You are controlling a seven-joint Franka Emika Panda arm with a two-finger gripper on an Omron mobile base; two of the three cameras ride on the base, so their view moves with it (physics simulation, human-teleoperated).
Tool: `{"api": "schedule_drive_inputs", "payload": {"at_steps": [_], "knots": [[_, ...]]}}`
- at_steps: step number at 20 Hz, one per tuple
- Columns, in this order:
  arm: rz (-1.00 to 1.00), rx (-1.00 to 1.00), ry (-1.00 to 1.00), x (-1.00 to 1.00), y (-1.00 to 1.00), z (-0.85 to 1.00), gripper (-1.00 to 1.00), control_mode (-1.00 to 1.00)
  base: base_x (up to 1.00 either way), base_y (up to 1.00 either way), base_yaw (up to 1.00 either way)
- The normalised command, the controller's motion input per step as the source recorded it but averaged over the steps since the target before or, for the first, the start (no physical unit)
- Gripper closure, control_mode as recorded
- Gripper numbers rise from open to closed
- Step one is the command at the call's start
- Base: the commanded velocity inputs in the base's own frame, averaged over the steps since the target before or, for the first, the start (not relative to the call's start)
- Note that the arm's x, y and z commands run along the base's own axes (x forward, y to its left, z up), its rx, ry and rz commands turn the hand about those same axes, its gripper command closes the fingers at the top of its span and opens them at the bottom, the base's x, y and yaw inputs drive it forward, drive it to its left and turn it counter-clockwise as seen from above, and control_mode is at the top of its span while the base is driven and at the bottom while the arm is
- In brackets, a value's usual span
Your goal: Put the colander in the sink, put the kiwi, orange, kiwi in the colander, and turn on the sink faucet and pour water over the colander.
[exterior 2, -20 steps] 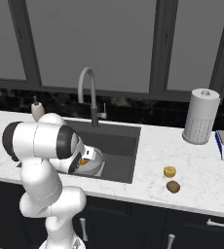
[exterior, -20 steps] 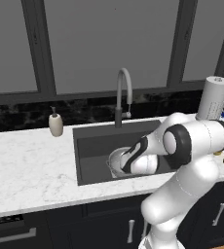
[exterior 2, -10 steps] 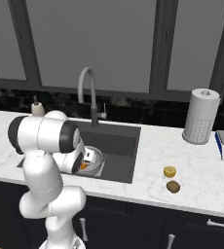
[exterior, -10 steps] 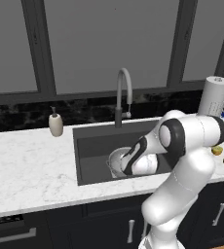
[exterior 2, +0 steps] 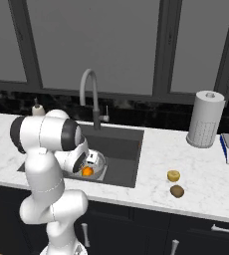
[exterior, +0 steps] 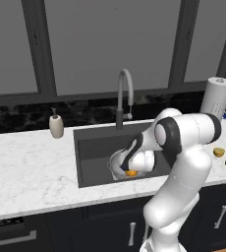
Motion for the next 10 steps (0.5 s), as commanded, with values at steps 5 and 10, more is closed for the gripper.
{"api": "schedule_drive_inputs", "payload": {"at_steps": [5,10], "knots": [[0.00,0.00,0.02,0.03,0.00,-0.01,-1.00,-1.00,0.00,0.00,0.00],[0.00,0.00,0.00,-0.09,-0.10,0.37,-1.00,-1.00,0.00,0.00,0.00]]}}
